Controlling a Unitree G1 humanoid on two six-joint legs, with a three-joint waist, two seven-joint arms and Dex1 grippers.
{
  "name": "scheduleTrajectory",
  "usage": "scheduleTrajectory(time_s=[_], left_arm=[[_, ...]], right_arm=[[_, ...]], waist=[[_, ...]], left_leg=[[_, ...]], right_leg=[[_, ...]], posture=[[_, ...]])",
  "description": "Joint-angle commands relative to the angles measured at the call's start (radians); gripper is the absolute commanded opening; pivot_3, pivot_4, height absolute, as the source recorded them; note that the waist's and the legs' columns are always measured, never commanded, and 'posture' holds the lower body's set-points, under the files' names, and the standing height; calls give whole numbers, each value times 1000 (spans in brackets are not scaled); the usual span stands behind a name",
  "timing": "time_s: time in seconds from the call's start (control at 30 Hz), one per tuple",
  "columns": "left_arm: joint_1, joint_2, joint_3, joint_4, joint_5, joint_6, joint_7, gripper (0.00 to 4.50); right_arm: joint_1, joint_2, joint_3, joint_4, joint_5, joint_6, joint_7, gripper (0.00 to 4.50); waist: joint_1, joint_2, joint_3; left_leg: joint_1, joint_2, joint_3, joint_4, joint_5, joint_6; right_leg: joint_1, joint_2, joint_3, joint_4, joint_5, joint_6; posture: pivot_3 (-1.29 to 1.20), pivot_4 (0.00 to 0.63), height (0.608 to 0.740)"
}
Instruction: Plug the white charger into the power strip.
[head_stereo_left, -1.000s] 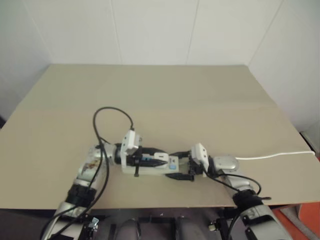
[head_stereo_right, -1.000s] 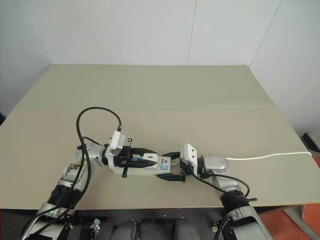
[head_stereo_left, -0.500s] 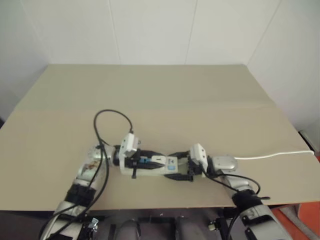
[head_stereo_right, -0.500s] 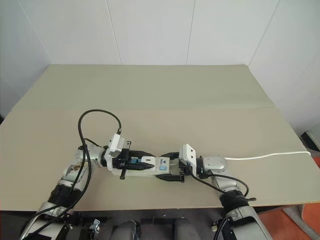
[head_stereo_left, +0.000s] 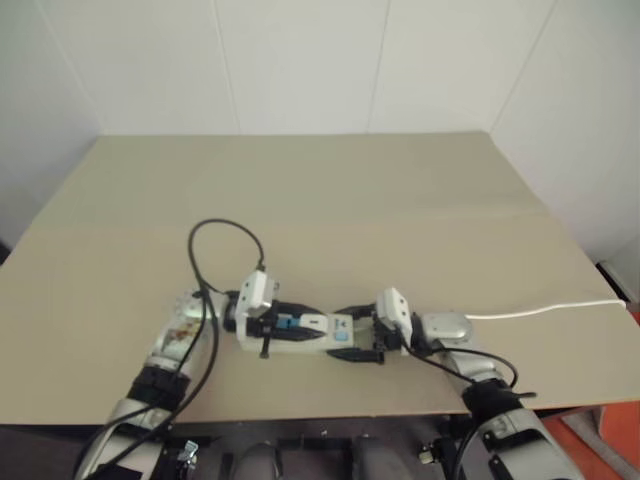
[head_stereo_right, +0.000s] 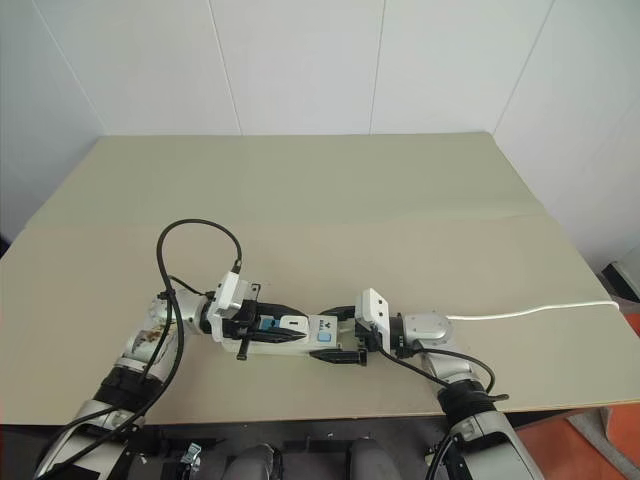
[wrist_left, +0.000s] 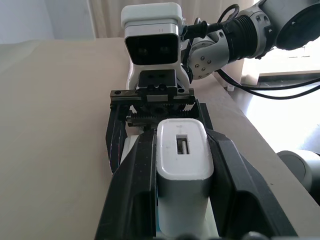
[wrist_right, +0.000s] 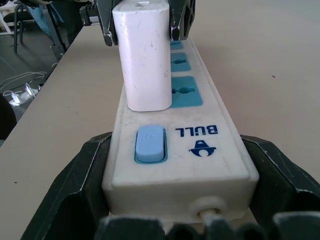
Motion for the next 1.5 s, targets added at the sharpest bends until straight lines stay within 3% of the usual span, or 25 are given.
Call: scheduleTrajectory(time_s=[0.03,0.07,0.43,0.53,0.6,0.67,0.9,1.2,1.5], left_arm=[[53,69,-12,22,65,64,14,1034],[55,71,-12,13,63,64,14,1034],[77,113,59,-159,-10,163,40,4488],[83,135,98,-200,-12,137,52,4488],[78,184,119,-236,-26,188,40,4500],[63,264,125,-268,-33,265,11,4500],[125,395,246,-329,-84,297,2,4500],[346,494,440,-366,-57,270,80,4500],[506,554,624,-413,-97,304,81,4500]], right_arm=[[21,-20,8,18,-21,12,19,3417],[20,-20,9,19,-21,12,19,3417],[17,-15,8,25,-23,4,27,3417],[15,-16,7,29,-19,1,37,3417],[13,-21,2,25,-10,4,50,4165],[9,-33,-6,16,-3,13,61,4448],[79,-147,-83,-154,37,43,38,4448],[286,-364,-315,-473,191,195,-18,4448],[360,-447,-439,-494,230,234,-49,4448]], waist=[[-2,0,0],[-2,0,0],[-1,1,0],[-1,1,0],[-1,0,0],[-1,0,1],[21,1,3],[16,2,9],[13,1,10]], left_leg=[[0,0,0,0,0,0],[0,0,0,0,0,0],[-1,-1,0,-1,0,0],[-2,0,0,-1,0,0],[-3,-1,0,-1,0,0],[-3,0,0,-1,0,0],[-8,-2,-1,-2,0,0],[-11,-1,0,-2,-1,2],[-9,-1,1,-3,-1,2]], right_leg=[[0,0,0,0,0,0],[0,0,0,0,0,0],[0,-1,0,-1,0,0],[-2,-1,0,-2,0,-1],[-2,-1,0,-2,1,-2],[-2,-1,0,-3,1,-2],[-4,-4,-2,-8,1,-3],[-6,-4,-2,-9,1,-2],[-6,-4,-1,-9,0,-1]], posture=[[0,150,740],[0,150,740],[0,150,740],[0,150,740],[0,150,740],[0,150,740],[0,150,740],[0,150,740],[0,150,740]])
